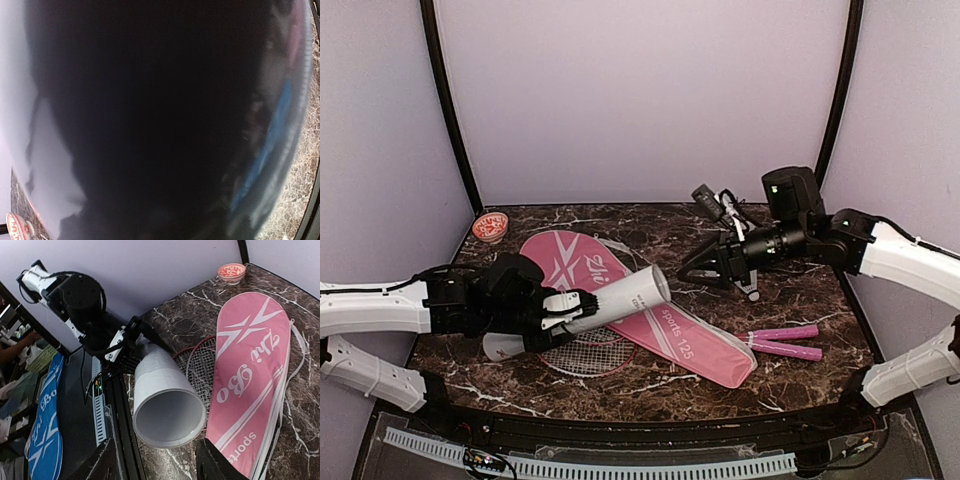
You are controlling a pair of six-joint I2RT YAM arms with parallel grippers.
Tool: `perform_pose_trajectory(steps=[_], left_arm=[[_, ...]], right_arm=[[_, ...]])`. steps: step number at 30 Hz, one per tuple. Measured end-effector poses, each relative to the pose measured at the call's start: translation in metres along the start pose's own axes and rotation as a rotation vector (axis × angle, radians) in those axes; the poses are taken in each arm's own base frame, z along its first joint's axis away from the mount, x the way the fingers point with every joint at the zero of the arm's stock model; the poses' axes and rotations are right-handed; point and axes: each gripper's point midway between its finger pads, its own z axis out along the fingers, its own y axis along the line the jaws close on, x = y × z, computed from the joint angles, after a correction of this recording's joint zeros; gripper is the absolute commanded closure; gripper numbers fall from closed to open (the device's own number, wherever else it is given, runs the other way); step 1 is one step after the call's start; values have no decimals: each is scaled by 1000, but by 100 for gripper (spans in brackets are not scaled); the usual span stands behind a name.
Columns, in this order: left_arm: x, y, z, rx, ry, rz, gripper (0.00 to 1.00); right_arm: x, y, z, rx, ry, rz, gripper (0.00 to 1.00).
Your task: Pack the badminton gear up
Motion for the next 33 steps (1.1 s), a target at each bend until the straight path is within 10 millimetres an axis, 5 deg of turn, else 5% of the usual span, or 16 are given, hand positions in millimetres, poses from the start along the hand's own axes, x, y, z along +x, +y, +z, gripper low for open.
perform_pose_trajectory(steps=[6, 16, 33], left_arm=[[-4, 6, -4, -43, -33, 8, 55], [-8, 7, -9, -60, -57, 17, 56], [-6, 4, -8, -67, -49, 27, 58]], right_arm=[[19, 20, 24, -65, 87, 2, 56], [19, 18, 36, -76, 89, 26, 61], [19, 32, 42, -158, 100, 15, 100]])
